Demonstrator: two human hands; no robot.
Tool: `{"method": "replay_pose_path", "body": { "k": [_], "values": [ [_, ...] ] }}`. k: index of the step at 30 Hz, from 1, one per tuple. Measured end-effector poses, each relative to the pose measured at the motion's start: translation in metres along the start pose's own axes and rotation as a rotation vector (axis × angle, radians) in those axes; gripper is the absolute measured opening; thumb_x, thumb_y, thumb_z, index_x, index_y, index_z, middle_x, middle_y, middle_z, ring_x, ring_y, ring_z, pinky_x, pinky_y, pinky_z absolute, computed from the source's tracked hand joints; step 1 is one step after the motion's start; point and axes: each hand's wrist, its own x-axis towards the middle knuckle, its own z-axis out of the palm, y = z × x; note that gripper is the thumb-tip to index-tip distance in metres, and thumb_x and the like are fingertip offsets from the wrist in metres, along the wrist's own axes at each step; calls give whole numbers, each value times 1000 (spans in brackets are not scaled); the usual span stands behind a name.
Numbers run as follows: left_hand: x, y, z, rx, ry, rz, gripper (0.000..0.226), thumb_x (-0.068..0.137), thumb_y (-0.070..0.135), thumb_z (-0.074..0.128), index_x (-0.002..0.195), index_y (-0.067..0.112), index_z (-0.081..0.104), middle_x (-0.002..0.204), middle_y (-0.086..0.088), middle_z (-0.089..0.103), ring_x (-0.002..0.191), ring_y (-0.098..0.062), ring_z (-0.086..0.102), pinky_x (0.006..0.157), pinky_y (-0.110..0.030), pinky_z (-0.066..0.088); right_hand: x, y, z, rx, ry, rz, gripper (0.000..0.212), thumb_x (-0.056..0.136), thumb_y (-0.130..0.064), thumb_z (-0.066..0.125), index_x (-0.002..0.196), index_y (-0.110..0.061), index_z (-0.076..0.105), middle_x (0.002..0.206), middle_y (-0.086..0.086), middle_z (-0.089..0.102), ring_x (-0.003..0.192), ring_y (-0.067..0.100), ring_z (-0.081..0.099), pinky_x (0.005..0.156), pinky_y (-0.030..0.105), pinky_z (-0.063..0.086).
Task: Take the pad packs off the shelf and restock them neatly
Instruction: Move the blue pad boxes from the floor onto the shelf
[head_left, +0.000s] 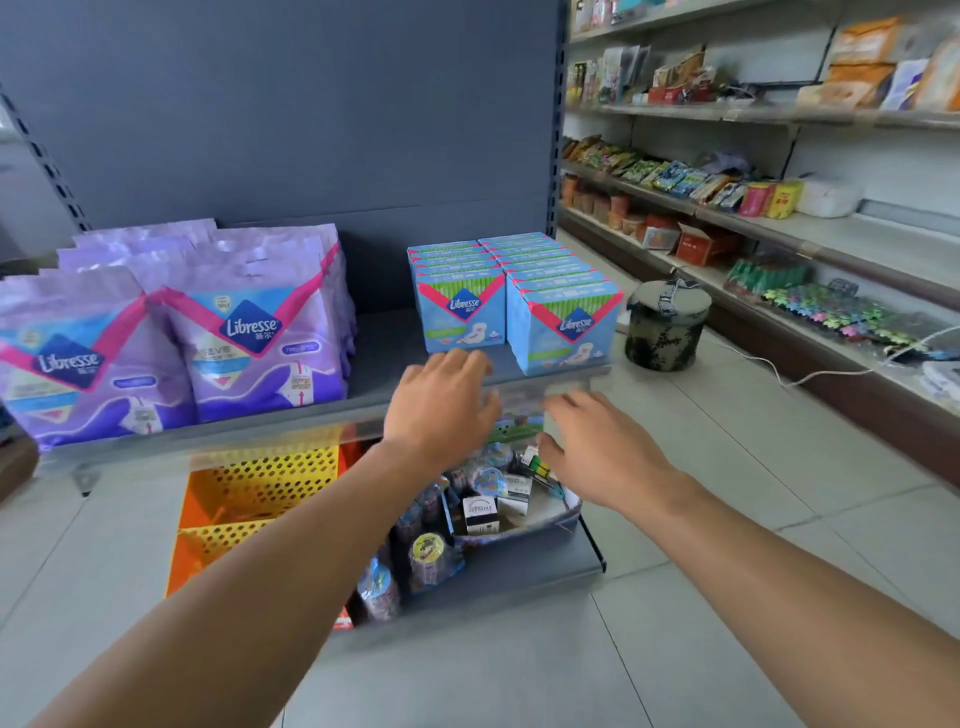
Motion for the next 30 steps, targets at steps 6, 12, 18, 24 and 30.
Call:
{"method": "replay_pose_path", "body": {
  "k": [6,12,18,24,30],
  "values": [
    [-58,94,17,-15,-241,186,43,94,45,43,133,26,47,131,0,54,120,-24,52,95,-38,41,-108,48,-8,-54,-63,147,44,98,-41,44,138,-22,43,130,4,53,121,26,48,90,43,48],
    [-95,220,79,-85,-434,389,45,96,48,44,135,26,43,134,-2,50,123,-25,48,94,-40,41,-233,134,2,-49,-130,389,50,98,-43,40,144,-22,37,137,3,49,125,26,46,93,42,45],
    [-132,361,164,-168,-597,593,45,97,47,40,137,27,42,137,2,49,123,-21,48,98,-39,40,-360,231,46,7,-217,722,50,98,-41,41,144,-23,36,135,4,49,123,26,47,95,41,46],
    [-185,484,278,-205,-832,710,42,98,44,40,136,26,42,134,1,50,119,-21,51,93,-38,43,-468,317,128,156,-259,1073,50,96,-43,44,142,-23,39,131,5,52,122,25,50,91,38,47],
    [-232,564,394,-281,-1041,642,47,97,40,46,141,25,38,139,0,45,123,-21,50,95,-37,45,-546,393,207,357,-130,1414,51,97,-35,49,143,-16,38,137,10,47,125,28,47,96,35,43]
  ]
}}
